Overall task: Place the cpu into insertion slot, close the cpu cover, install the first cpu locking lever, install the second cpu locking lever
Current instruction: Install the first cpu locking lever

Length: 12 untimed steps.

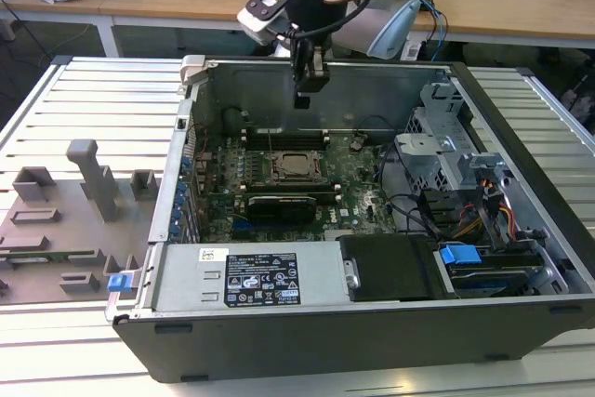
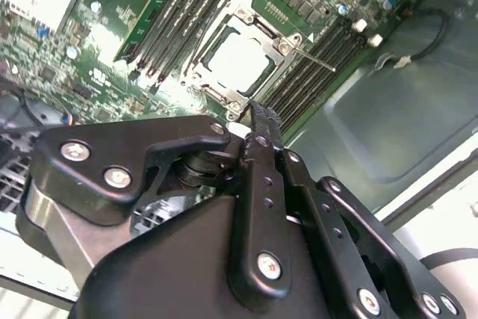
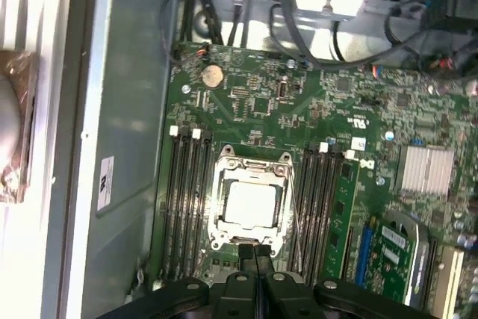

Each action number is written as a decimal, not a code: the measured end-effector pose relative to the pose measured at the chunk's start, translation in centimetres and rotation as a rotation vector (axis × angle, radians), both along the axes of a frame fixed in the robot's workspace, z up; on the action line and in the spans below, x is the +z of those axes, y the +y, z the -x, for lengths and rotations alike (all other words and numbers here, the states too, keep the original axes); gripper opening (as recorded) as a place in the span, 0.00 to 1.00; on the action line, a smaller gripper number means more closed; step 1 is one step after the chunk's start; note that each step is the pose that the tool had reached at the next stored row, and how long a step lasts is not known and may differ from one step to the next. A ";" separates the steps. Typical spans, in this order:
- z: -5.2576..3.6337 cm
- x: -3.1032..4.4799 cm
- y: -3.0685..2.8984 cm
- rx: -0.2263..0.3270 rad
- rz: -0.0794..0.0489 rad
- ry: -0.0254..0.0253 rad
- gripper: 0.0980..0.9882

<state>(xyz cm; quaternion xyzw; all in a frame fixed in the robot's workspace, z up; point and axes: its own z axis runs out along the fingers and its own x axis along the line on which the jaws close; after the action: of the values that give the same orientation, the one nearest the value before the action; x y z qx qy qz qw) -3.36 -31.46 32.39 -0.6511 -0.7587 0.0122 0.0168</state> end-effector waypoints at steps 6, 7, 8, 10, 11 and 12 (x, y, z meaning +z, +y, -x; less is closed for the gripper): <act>0.00 0.00 0.00 0.181 0.000 0.0000 0.01; 0.00 0.00 0.00 0.194 0.000 0.0000 0.01; 0.00 0.00 0.00 0.207 0.000 0.0000 0.01; 0.00 0.00 0.00 0.257 0.000 0.0000 0.01; 0.00 0.00 0.00 0.273 0.000 0.0000 0.01; 0.00 0.00 0.00 0.286 0.000 0.0000 0.01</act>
<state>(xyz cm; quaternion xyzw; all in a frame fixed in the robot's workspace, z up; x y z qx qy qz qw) -3.36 -31.46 32.39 -0.5363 -0.8437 0.0145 0.0149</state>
